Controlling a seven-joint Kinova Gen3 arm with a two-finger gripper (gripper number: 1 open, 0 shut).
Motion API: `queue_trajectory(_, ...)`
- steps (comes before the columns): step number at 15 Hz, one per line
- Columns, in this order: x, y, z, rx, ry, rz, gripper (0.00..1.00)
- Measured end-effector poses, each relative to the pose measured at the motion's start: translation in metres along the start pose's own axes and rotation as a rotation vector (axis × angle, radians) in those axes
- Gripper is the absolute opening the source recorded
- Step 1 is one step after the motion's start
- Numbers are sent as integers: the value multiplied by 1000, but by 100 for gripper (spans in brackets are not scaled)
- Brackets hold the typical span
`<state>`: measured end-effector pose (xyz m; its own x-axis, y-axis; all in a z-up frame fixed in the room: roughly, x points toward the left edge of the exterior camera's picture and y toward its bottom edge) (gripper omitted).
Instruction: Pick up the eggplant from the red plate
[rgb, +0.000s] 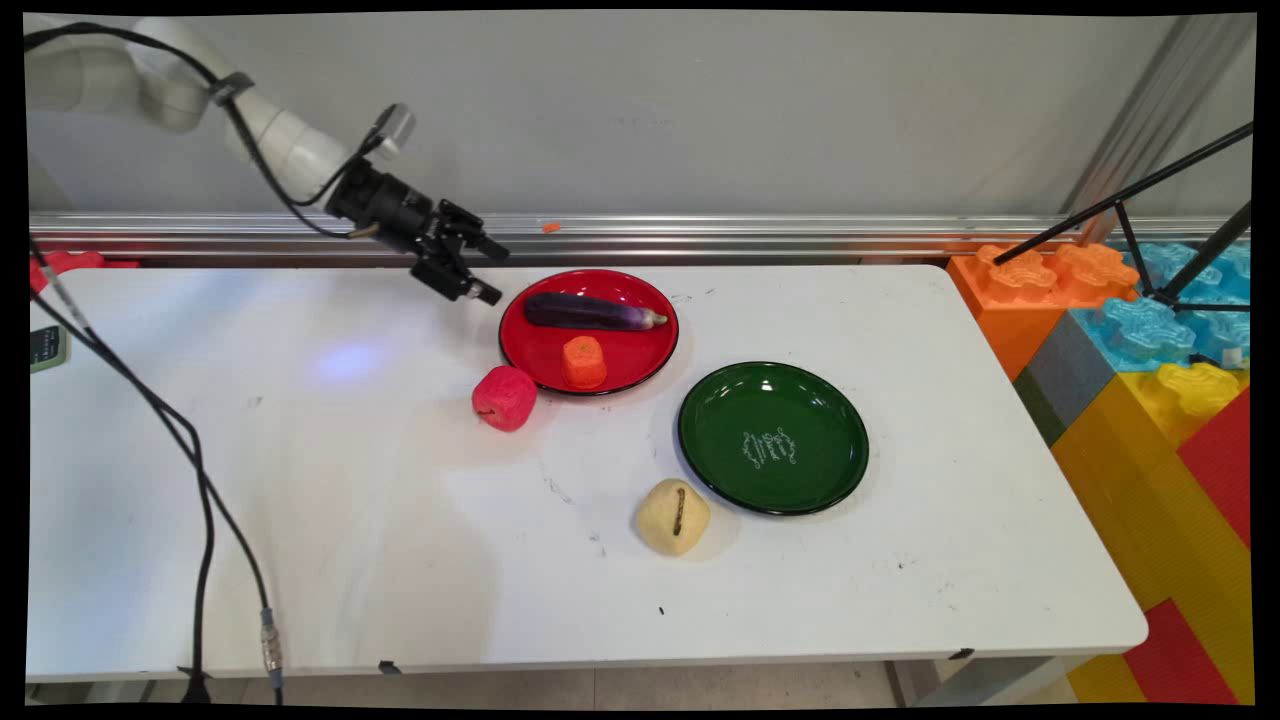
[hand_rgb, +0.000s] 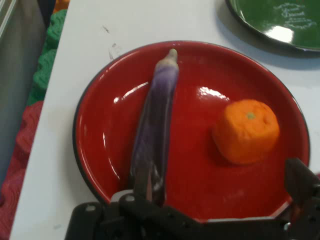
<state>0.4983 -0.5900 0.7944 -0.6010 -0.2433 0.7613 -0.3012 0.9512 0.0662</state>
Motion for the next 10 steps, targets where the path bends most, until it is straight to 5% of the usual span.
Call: queue_trajectory(10, 28, -15, 51, 2, -64, -6, 100)
